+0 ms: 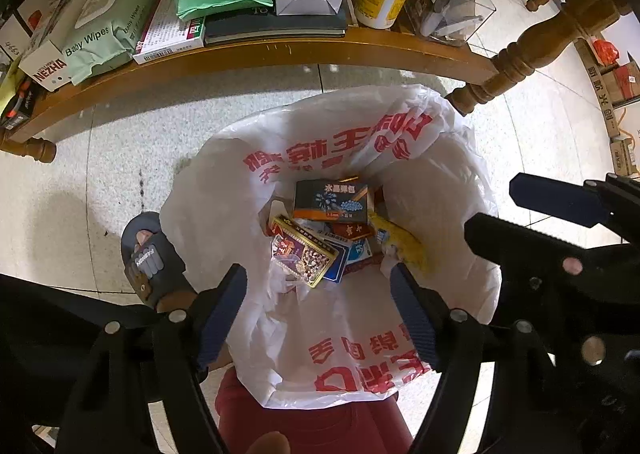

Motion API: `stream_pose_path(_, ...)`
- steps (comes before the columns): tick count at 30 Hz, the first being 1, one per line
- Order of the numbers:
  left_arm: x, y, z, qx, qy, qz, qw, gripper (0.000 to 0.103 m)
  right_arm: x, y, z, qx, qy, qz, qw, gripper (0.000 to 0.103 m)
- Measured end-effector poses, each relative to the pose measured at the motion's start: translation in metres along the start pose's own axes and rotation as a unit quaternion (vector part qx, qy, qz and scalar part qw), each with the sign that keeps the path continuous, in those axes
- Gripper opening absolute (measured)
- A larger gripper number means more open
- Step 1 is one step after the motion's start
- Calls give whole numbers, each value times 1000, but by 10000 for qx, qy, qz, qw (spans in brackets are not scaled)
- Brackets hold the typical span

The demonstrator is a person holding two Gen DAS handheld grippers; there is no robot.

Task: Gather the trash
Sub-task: 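Open both tools and raise them from the bag toward the table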

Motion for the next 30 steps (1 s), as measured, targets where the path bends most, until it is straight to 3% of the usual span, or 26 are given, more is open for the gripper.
stream_pose_path(5, 0, -3, 1, 45, -46, 21, 10000, 72, -2, -5, 0, 59, 70, 76, 9999, 51)
stream_pose_path(7, -1, -9, 2, 114, -68, 37, 9999, 73, -2, -11, 1, 171, 85, 78, 9998, 61)
stream_pose_path(11, -1, -21, 4, 284, -32, 109, 9995, 77, -4, -31, 2, 449, 156, 226, 9986, 68)
stream_pose_path(16, -3, -41, 9, 523, -38, 213, 9984, 83, -6, -56, 3, 773, 142, 153, 9968, 86)
stream_pose_path(24, -5, -81, 18, 955, -24, 496, 9942, 95, -6, -93, 2, 973, 169, -31, 9951, 95)
stream_pose_path(30, -13, -124, 28, 1370, -101, 849, 9869, 95, -9, -131, 2, 1150, 300, -119, 9928, 95)
Point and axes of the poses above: each gripper's, at about its wrist camera, not at the fingertips, and y roughly the way its jaws point, x to its right, z to its top, the point moved 4 cm from there along y, roughly the way its jaws point, and after that the axes turned 12 degrees about y, right-handed, at the moved point
